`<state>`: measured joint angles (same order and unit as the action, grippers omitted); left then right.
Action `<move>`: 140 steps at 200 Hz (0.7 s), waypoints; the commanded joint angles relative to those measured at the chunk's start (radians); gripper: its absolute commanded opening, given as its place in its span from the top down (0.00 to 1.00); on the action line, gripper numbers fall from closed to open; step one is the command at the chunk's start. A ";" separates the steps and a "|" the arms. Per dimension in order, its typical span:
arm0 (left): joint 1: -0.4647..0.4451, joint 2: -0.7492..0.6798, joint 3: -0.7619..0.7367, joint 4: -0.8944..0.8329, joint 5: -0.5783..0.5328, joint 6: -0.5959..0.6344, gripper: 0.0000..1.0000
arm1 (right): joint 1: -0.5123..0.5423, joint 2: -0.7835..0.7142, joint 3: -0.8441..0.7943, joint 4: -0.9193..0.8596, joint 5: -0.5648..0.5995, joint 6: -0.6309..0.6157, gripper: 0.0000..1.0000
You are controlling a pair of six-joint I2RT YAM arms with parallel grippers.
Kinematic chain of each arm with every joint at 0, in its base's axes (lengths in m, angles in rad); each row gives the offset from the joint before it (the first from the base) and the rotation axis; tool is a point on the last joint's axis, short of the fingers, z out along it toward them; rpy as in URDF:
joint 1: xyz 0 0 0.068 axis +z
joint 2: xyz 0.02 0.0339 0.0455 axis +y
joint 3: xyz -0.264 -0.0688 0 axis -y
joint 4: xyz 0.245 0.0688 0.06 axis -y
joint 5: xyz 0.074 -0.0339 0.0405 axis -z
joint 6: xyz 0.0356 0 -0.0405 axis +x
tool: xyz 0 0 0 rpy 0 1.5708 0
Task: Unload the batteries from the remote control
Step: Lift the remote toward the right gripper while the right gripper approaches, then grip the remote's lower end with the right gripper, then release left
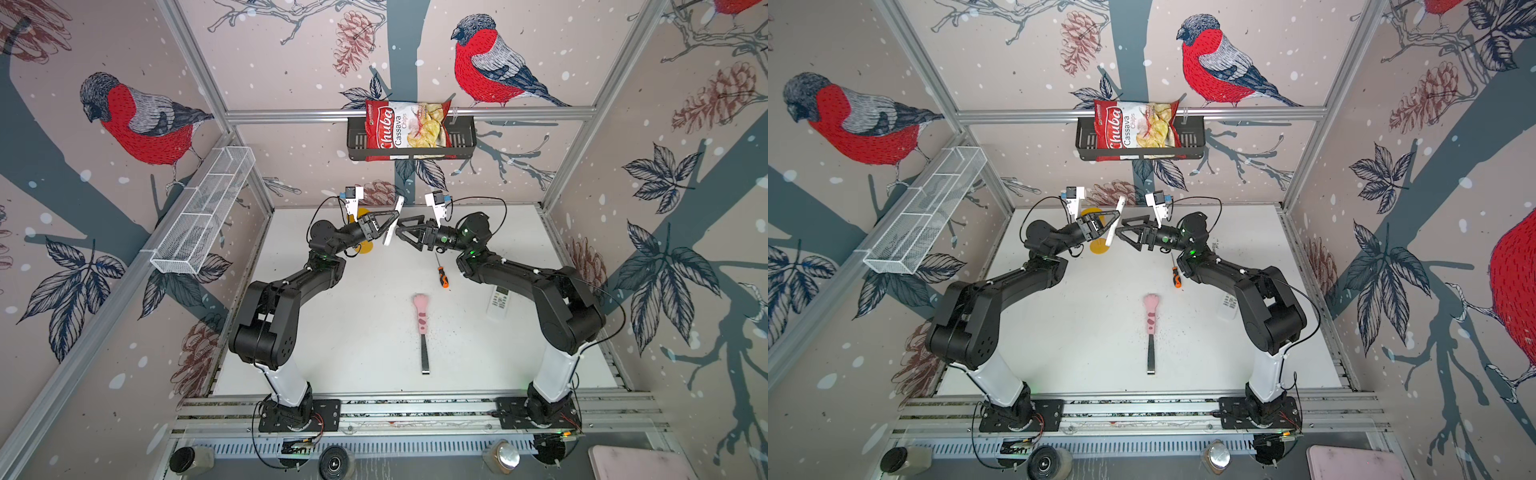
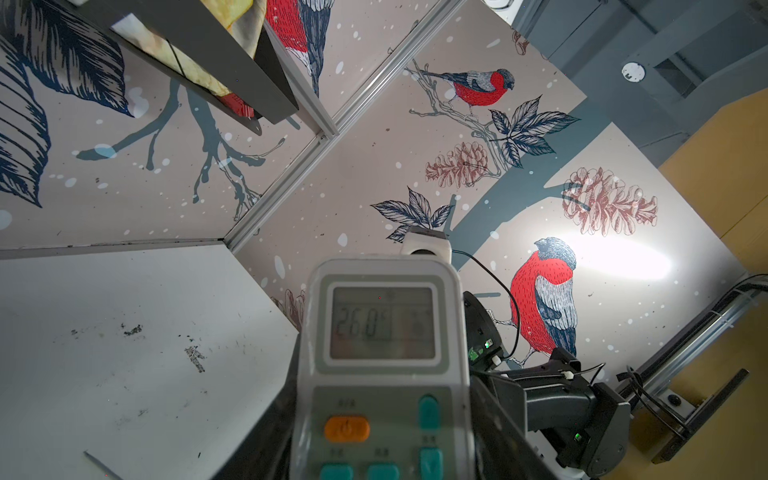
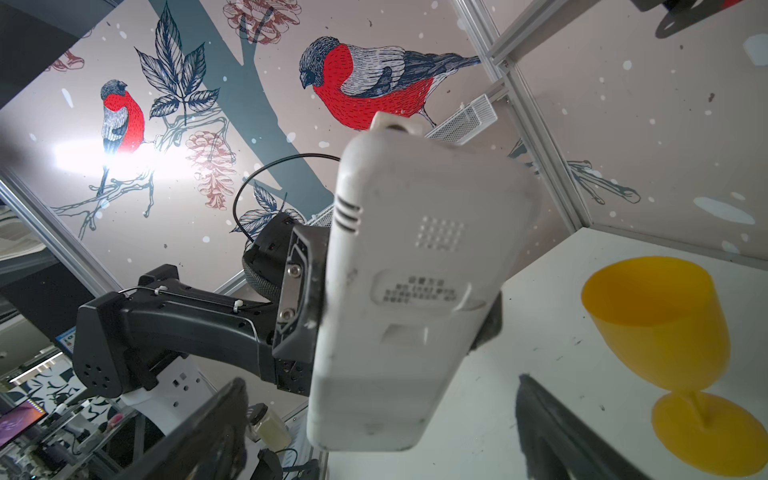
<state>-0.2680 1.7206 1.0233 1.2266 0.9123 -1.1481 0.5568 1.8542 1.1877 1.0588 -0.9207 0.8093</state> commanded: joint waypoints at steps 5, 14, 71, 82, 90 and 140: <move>-0.001 0.006 0.019 0.059 -0.004 -0.014 0.66 | 0.003 0.015 0.017 0.028 -0.015 -0.001 0.00; -0.002 0.007 0.021 0.051 -0.004 -0.009 0.66 | 0.004 0.019 0.021 0.032 -0.017 0.002 0.00; -0.015 0.036 0.030 0.097 -0.004 -0.044 0.67 | 0.015 0.050 0.053 0.050 -0.019 0.030 0.07; -0.016 0.035 0.033 0.095 -0.007 -0.041 0.67 | 0.015 0.053 0.057 0.053 -0.021 0.036 0.09; -0.017 0.036 0.034 0.095 -0.007 -0.040 0.67 | 0.014 0.053 0.059 0.053 -0.020 0.036 0.10; -0.023 0.037 0.037 0.090 -0.010 -0.041 0.68 | 0.014 0.065 0.066 0.082 -0.023 0.063 0.27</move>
<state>-0.2863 1.7576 1.0500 1.2530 0.9123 -1.1973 0.5686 1.9106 1.2453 1.0721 -0.9306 0.8413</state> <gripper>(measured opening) 0.575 0.773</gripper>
